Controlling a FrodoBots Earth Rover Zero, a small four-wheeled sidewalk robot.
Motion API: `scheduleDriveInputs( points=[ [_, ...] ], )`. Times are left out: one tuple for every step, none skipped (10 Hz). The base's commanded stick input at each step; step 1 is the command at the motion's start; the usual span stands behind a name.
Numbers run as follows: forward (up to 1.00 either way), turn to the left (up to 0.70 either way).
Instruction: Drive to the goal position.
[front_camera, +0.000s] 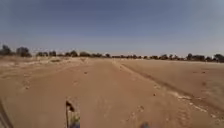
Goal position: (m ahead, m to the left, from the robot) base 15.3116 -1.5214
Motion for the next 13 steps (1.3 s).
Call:
scheduleDriveInputs(
  points=[
    [0.50,0.00],
    [0.50,0.00],
    [0.50,0.00],
    [0.50,0.00],
    [0.50,0.00],
    [0.50,0.00],
    [0.50,0.00],
    [0.50,0.00],
    [0.50,0.00],
    [0.50,0.00],
    [0.50,0.00],
    [0.50,0.00],
    [0.50,0.00]
  ],
)
